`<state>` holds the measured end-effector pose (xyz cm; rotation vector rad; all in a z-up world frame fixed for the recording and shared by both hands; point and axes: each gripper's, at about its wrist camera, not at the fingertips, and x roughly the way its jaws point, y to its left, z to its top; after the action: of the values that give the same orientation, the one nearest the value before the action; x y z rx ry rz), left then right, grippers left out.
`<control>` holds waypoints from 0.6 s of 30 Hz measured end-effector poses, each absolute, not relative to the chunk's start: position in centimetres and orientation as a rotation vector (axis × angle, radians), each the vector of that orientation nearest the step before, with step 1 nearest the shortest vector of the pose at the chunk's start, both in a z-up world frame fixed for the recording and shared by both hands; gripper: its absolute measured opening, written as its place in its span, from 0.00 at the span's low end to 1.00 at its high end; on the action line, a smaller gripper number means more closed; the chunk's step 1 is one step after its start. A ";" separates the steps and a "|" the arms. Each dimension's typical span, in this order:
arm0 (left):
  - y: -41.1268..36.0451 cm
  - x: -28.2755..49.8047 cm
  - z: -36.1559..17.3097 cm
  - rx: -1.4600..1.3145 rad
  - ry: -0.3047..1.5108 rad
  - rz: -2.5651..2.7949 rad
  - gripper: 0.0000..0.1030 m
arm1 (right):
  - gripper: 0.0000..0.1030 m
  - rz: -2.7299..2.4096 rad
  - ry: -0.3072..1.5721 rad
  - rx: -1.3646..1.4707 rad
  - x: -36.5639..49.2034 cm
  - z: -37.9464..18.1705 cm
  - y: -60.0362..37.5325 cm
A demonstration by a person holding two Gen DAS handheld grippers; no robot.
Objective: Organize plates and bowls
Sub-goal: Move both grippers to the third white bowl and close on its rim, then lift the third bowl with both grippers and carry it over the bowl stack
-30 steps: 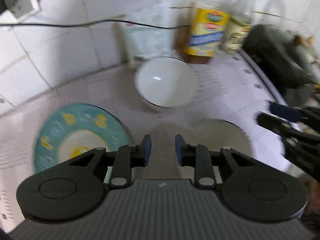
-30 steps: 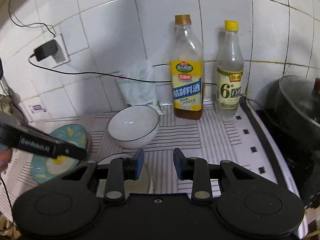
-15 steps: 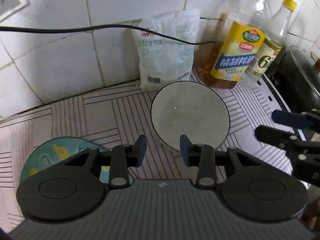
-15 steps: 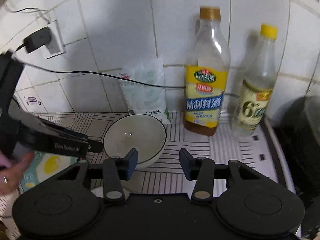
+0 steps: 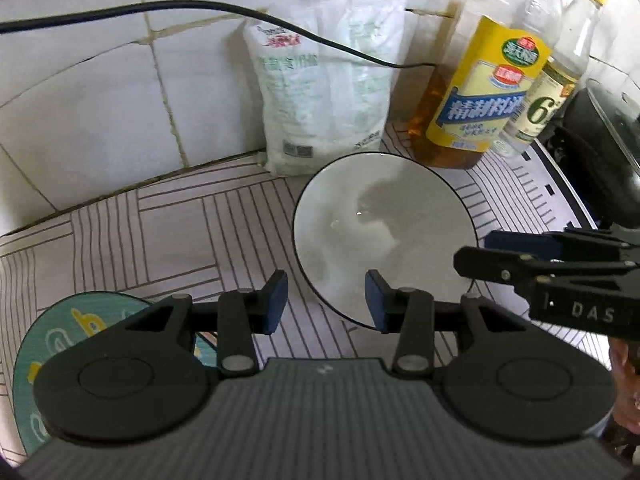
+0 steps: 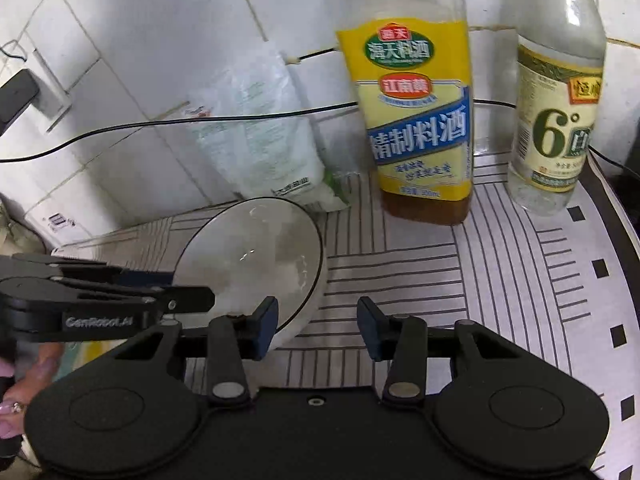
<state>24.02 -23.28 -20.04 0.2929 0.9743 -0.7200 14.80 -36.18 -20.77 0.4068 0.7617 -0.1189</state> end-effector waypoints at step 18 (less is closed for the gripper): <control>-23.3 23.8 -20.9 0.159 1.000 -0.732 0.18 | 0.10 -0.145 0.735 0.592 15.3 -23.9 -37.8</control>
<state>23.82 -23.27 -20.85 0.1586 1.0004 -0.7318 15.28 -37.84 -23.94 0.5922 0.7353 -0.1445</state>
